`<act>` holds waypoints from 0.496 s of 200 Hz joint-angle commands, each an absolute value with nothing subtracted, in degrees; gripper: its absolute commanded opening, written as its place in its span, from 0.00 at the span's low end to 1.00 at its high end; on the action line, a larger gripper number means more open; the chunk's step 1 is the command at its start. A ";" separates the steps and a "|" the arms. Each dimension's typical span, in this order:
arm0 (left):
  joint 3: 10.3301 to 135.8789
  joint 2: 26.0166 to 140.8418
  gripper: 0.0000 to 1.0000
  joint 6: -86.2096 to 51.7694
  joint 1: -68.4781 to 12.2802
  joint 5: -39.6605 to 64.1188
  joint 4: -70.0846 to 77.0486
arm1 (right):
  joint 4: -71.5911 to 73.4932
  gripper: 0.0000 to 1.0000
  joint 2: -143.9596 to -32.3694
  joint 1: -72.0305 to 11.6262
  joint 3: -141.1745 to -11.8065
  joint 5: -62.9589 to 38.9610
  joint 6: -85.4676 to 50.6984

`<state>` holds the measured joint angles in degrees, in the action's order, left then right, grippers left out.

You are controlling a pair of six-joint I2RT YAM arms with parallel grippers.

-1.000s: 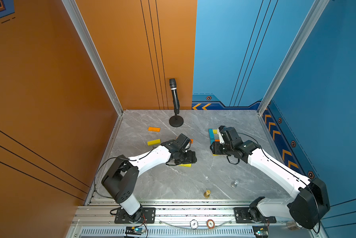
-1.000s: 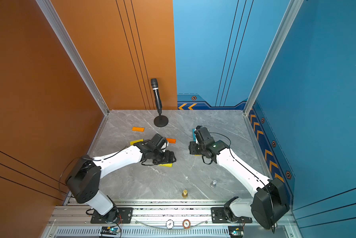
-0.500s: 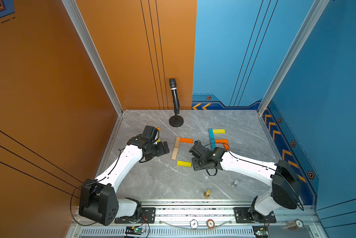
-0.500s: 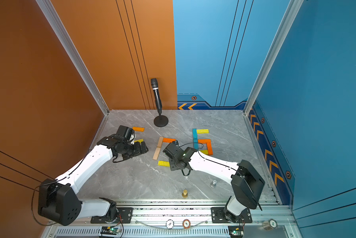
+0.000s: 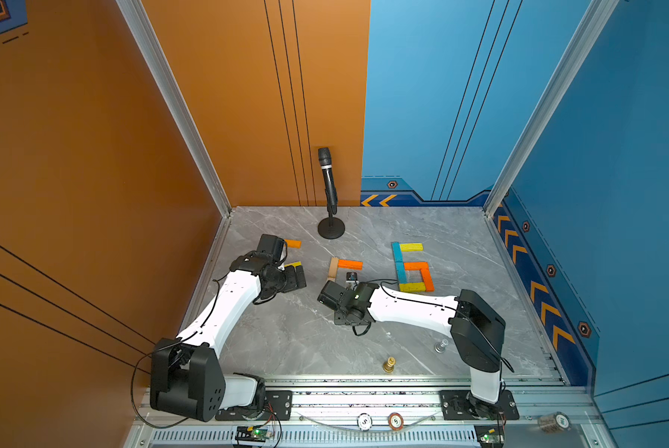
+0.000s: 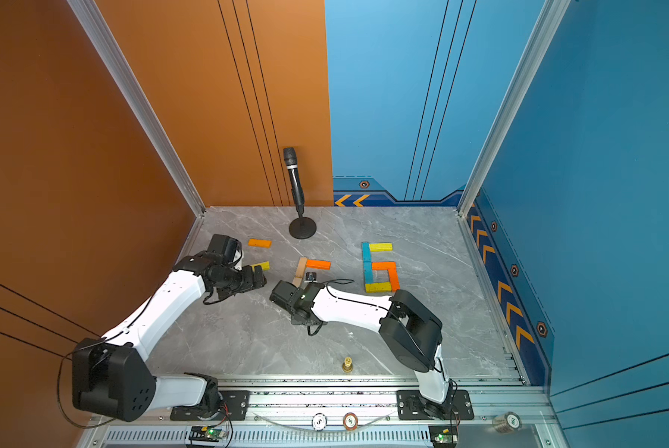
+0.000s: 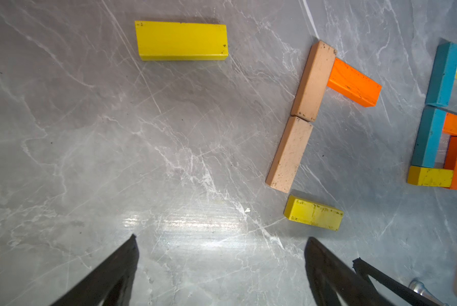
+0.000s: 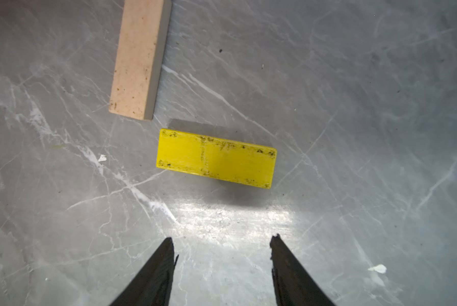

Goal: Assemble the number 6 with building blocks
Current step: Assemble the building block at the center of the board.

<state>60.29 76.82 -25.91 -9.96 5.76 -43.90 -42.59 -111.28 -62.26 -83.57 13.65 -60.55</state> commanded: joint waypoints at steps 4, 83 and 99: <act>59.41 74.26 0.98 -25.51 -9.19 5.02 -43.08 | -44.99 0.59 -113.85 -61.73 -85.65 12.21 -63.81; 57.40 73.47 0.98 -25.83 -8.81 6.98 -42.19 | -44.93 0.58 -121.14 -59.51 -89.46 8.08 -62.91; 57.43 73.75 0.98 -25.78 -8.66 7.51 -42.10 | -44.86 0.58 -122.46 -58.86 -90.67 7.63 -62.76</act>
<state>57.87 74.08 -25.93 -9.37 6.20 -42.44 -43.07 -120.22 -59.81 -88.53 8.78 -62.02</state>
